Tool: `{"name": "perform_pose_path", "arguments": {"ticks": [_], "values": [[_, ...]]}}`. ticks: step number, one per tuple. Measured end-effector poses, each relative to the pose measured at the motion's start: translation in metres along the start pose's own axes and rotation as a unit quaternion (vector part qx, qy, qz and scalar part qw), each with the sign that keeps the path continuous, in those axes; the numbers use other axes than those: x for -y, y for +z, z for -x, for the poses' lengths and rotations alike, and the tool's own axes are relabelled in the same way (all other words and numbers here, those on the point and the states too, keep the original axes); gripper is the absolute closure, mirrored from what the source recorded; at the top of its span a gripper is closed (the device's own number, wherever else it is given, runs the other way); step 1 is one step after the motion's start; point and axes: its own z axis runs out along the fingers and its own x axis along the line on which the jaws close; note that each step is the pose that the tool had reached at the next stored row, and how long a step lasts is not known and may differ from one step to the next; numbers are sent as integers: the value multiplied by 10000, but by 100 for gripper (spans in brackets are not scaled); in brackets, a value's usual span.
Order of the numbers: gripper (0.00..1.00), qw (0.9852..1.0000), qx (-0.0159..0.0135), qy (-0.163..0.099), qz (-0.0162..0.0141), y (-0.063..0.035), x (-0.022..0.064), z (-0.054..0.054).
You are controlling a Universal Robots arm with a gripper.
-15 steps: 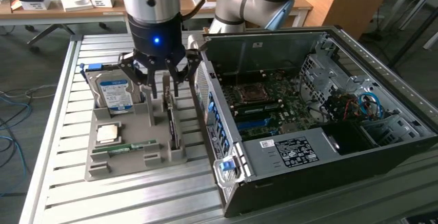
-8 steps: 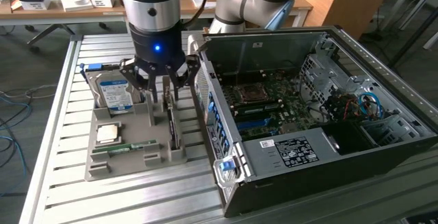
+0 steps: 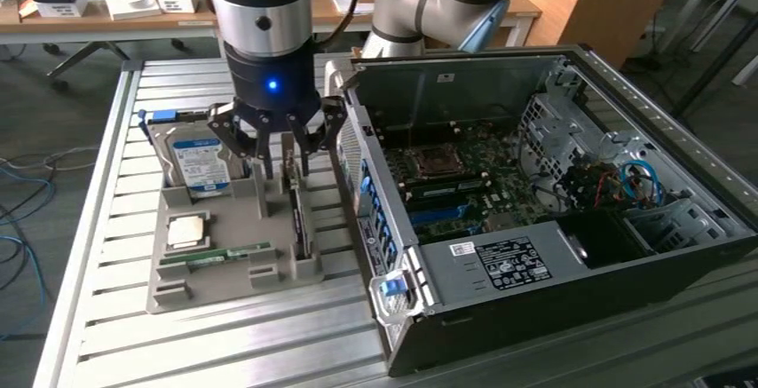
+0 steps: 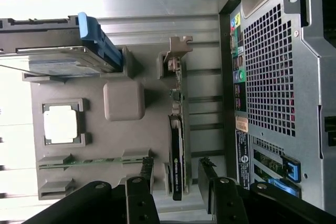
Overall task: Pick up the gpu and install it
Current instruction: 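Pick up the gpu and move the gpu toward the slot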
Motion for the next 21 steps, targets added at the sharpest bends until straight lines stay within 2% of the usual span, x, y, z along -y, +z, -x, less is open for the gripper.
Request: {"name": "perform_pose_path", "arguments": {"ticks": [7, 21], "values": [[53, 10000, 0, 0, 0, 101, 10, -3], [53, 10000, -1, 1, -1, 116, 35, 39]]}}
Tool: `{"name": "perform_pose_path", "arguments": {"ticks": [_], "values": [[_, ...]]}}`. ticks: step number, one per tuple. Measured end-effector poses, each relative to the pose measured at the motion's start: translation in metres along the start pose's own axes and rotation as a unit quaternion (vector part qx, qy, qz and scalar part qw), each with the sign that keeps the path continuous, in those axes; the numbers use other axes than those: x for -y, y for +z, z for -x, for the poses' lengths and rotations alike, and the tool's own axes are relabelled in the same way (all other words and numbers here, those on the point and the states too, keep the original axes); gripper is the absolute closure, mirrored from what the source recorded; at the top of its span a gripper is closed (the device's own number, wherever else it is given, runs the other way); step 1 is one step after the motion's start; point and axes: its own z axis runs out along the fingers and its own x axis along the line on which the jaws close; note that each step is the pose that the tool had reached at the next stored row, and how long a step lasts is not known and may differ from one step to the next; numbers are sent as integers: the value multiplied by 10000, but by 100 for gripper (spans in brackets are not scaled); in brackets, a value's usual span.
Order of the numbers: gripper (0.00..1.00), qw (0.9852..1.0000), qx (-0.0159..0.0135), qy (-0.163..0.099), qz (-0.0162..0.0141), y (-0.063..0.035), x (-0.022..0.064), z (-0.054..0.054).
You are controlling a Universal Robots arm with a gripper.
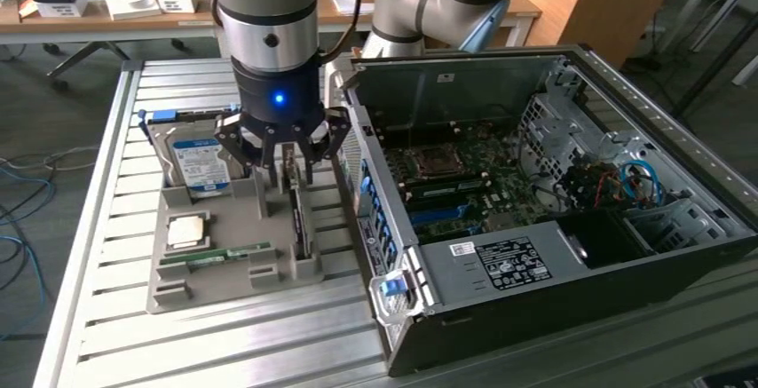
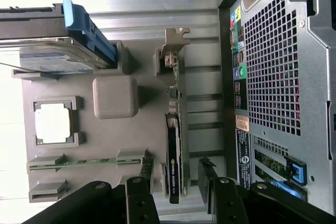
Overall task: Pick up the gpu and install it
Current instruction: 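Pick up the gpu and move the gpu toward the slot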
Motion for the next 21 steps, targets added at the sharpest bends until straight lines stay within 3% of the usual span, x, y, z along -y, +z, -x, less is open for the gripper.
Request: {"name": "perform_pose_path", "arguments": {"ticks": [7, 17, 21], "values": [[53, 10000, 0, 0, 0, 21, 1, -1], [53, 10000, 0, 0, 0, 162, 8, -5], [53, 10000, 0, 0, 0, 167, 9, -5]]}}
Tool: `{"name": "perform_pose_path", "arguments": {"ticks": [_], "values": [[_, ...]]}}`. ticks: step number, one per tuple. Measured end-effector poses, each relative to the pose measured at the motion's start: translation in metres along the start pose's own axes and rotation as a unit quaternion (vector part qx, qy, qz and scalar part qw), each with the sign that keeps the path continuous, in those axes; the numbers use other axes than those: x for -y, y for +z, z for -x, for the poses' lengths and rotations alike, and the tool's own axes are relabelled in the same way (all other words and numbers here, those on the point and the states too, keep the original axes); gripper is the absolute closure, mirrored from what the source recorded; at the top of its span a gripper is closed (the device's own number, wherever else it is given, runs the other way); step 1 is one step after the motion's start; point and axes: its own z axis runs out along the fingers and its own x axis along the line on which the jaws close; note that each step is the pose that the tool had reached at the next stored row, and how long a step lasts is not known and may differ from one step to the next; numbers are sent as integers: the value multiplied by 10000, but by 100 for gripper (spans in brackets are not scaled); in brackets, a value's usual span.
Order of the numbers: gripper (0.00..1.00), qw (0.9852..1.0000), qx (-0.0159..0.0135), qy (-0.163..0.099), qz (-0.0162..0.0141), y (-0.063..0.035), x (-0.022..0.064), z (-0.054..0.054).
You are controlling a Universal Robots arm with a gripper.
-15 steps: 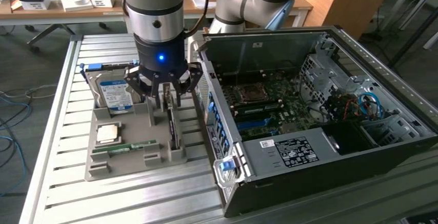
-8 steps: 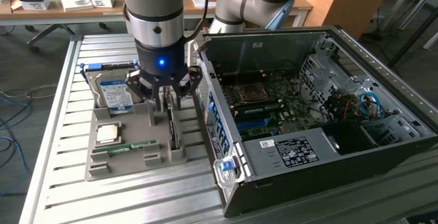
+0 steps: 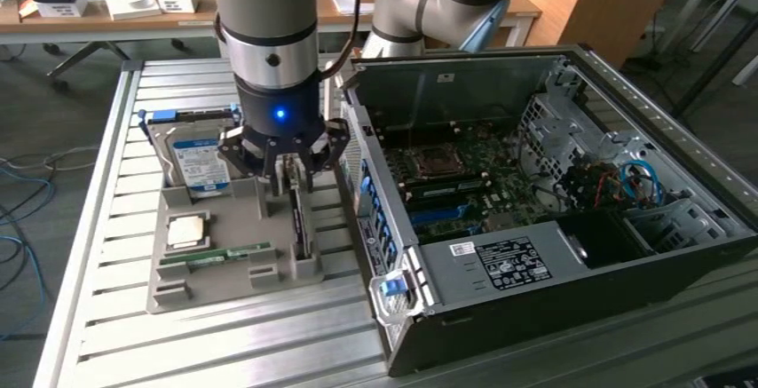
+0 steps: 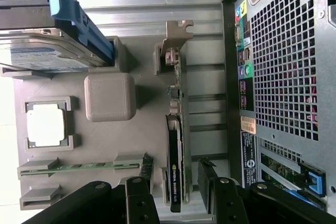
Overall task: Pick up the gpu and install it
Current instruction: 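Pick up the gpu and move the gpu toward the slot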
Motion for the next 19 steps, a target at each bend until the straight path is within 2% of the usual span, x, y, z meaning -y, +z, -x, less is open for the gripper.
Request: {"name": "perform_pose_path", "arguments": {"ticks": [4, 19], "values": [[53, 10000, 1, 0, 0, 14, 0, 20], [53, 10000, 0, 2, 0, 278, 13, 12]]}}
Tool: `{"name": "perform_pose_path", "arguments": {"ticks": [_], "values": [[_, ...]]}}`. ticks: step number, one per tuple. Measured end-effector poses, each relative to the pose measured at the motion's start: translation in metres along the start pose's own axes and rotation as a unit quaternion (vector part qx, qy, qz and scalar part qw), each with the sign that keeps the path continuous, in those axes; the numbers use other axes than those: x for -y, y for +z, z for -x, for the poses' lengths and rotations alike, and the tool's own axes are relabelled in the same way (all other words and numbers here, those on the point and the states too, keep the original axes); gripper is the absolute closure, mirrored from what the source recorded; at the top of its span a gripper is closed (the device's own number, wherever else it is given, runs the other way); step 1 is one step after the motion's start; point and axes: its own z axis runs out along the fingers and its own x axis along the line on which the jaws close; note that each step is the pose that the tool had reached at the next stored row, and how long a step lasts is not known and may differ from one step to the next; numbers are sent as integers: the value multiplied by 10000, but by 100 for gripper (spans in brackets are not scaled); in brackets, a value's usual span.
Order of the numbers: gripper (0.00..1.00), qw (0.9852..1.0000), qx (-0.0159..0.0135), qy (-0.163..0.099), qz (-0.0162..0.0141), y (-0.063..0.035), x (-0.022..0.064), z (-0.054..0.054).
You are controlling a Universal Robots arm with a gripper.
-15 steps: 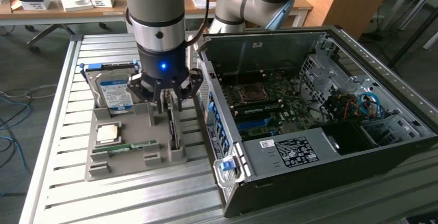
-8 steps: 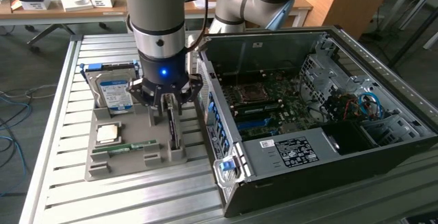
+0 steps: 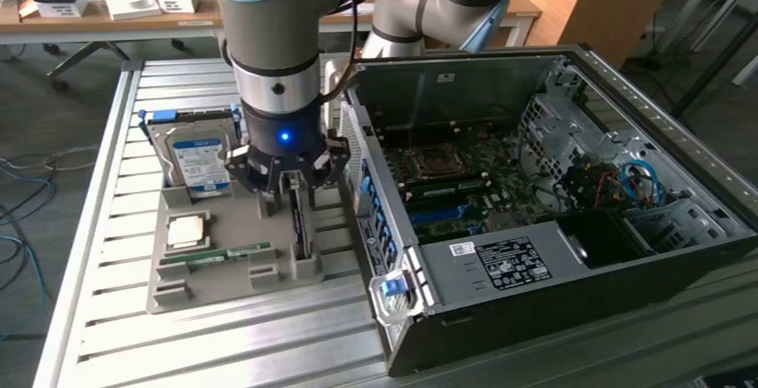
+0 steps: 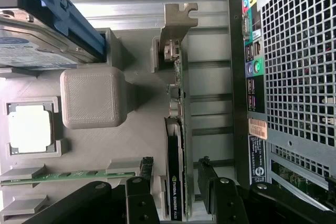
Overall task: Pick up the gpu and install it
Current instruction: 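Pick up the gpu and move the gpu toward the slot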
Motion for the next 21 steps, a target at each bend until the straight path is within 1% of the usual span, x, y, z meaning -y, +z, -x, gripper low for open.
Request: {"name": "perform_pose_path", "arguments": {"ticks": [5, 15, 21], "values": [[53, 10000, -1, 0, -1, 9, 1, 0], [53, 10000, 1, 2, 1, 170, 9, -5], [53, 10000, 0, 3, -1, 191, 10, -7]]}}
